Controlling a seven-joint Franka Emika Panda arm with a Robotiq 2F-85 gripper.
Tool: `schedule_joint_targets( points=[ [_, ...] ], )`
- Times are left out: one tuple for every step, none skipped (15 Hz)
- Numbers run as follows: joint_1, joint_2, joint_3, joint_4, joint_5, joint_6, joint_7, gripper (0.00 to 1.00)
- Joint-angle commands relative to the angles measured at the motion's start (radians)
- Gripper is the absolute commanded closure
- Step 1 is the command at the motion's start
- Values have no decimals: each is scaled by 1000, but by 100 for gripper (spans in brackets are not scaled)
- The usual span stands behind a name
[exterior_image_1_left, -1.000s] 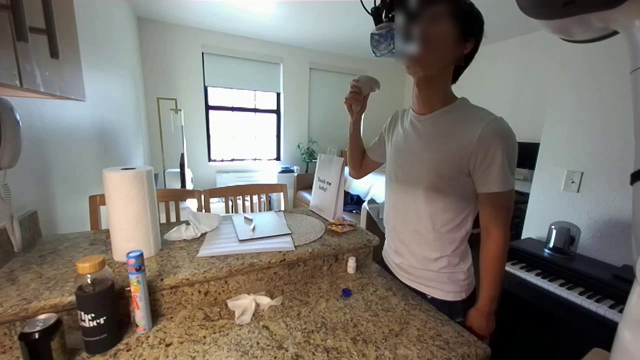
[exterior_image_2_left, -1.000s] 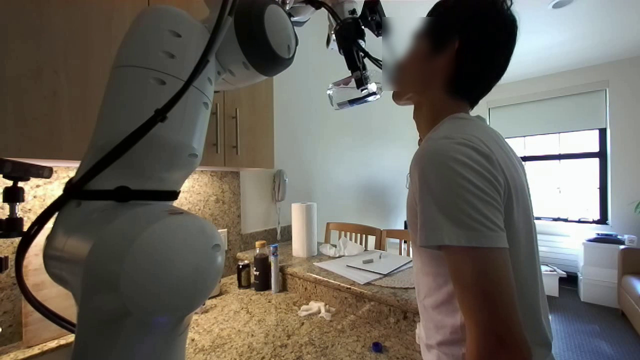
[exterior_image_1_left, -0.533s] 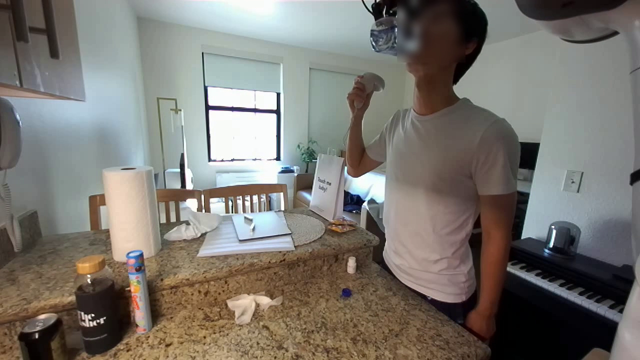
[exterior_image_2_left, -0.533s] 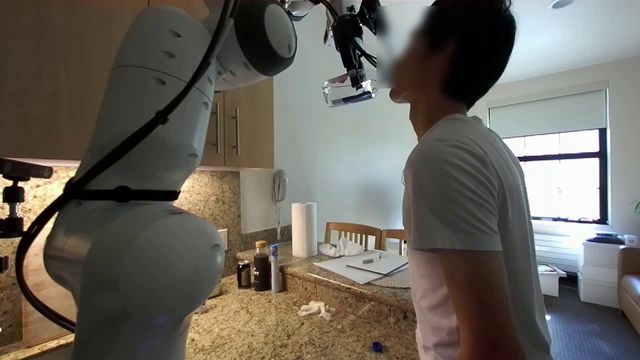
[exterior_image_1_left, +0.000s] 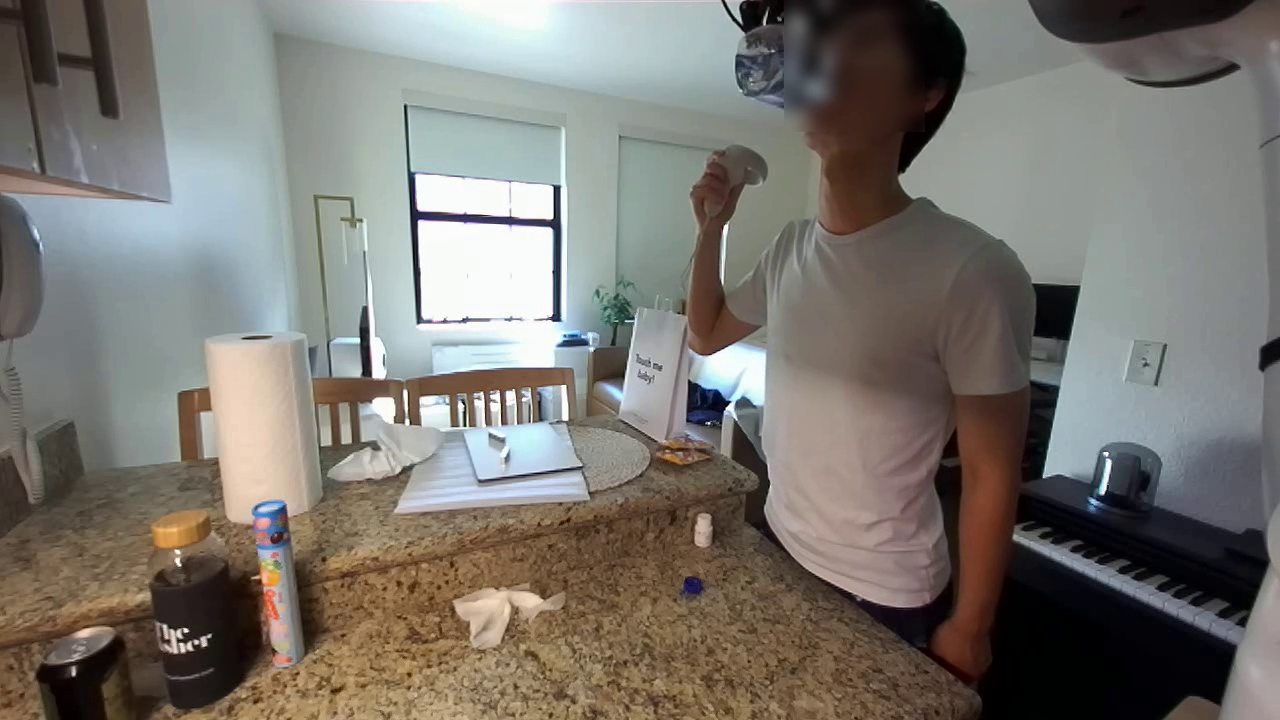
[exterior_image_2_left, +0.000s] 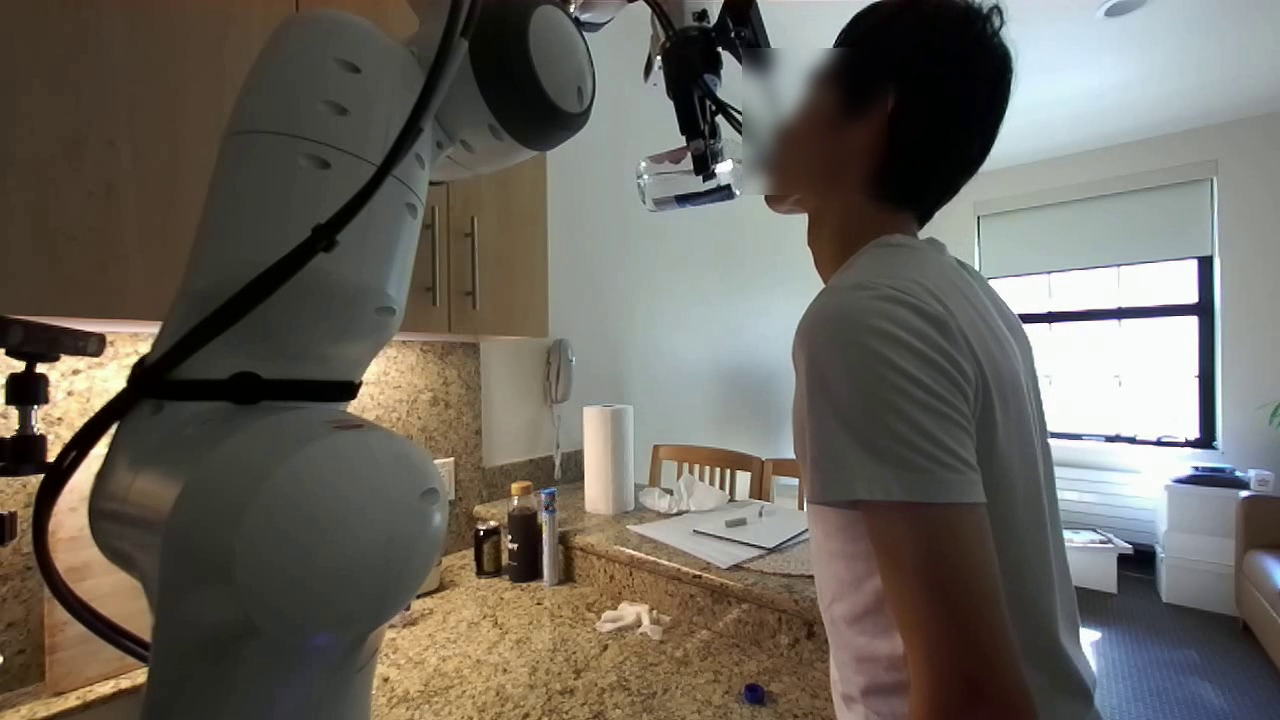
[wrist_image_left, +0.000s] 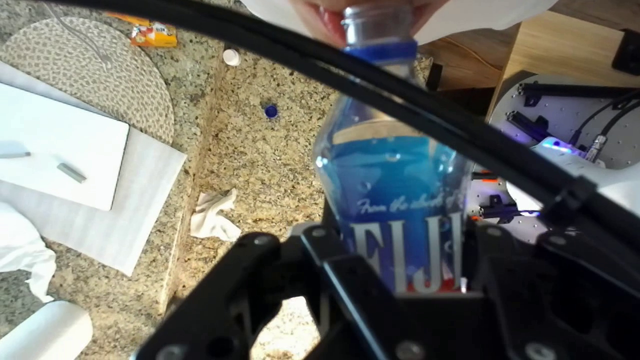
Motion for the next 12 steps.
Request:
schedule_joint_targets(
  points=[
    [-20, -5, -1, 18, 75, -26, 32, 78],
    [-21, -6, -4, 18, 91, -26, 36, 78],
    [-22, -6, -6, 19, 100, -27, 35, 78],
    [-21, -7, -9, 20, 103, -29, 21, 78],
    [-20, -8, -11, 21, 105, -25, 11, 78],
    [-16, -9, -10, 22, 89, -18, -8, 78],
    [-3, -13, -8, 17, 46, 3, -57, 78],
    [12, -12, -5, 18, 9, 11, -88, 78],
    [24, -14, -4, 11, -27, 32, -107, 78],
    [11, -2, -5, 17, 33, -4, -39, 53],
    [19, -2, -4, 17, 11, 0, -53, 53],
    [25, -2, -4, 17, 0, 4, -59, 53]
  ],
)
